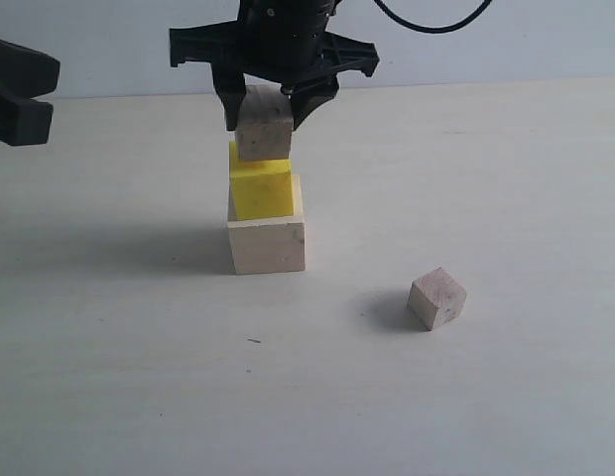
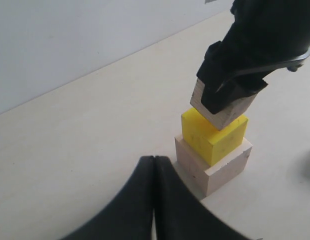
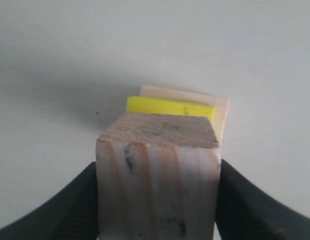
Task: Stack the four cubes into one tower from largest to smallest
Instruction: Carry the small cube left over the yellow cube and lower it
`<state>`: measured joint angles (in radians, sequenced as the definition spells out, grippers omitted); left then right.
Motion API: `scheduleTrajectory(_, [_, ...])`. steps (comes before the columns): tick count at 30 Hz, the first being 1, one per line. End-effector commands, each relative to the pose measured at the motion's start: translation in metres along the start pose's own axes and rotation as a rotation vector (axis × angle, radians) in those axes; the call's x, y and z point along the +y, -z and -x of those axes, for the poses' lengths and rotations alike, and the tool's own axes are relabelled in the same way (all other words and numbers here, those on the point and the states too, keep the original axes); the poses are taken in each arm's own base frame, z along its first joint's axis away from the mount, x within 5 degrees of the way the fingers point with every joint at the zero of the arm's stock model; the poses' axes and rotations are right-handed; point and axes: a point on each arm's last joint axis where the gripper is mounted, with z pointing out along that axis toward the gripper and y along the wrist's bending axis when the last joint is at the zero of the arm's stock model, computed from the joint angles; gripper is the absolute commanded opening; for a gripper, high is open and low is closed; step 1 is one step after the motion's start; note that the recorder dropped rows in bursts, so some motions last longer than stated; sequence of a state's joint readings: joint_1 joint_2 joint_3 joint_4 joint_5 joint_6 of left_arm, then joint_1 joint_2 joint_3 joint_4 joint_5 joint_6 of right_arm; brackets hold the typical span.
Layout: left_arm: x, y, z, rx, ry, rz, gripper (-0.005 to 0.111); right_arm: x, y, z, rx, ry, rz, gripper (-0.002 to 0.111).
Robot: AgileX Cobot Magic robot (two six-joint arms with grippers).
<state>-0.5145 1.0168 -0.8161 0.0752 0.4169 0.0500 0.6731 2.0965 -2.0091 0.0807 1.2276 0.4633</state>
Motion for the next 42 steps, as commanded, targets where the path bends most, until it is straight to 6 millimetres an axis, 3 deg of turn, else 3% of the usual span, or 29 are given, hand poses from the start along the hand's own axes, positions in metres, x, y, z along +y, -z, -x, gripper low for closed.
scheduleTrajectory(1, [-0.0014, 0.0007, 0.0006, -0.011, 0.006, -0.006, 0.000, 0.0004, 0.0005, -0.0002, -0.007, 0.015, -0.001, 0.000])
scheduleTrajectory(33, [-0.0014, 0.0007, 0.0007, -0.013, 0.006, -0.006, 0.000, -0.0005, -0.0088, 0.0005, 0.007, 0.031, -0.015, 0.001])
scheduleTrajectory(36, [-0.0014, 0.0007, 0.0007, -0.013, 0.006, -0.006, 0.000, -0.0007, -0.0088, 0.0006, 0.006, 0.031, -0.016, 0.013])
scheduleTrajectory(41, [-0.0014, 0.0007, 0.0007, -0.013, 0.006, -0.006, 0.000, -0.0007, -0.0088, 0.0006, 0.006, 0.031, -0.016, 0.057])
scheduleTrajectory(42, [-0.0014, 0.0007, 0.0007, -0.013, 0.006, -0.006, 0.000, -0.0007, -0.0088, 0.0006, 0.006, 0.031, -0.016, 0.060])
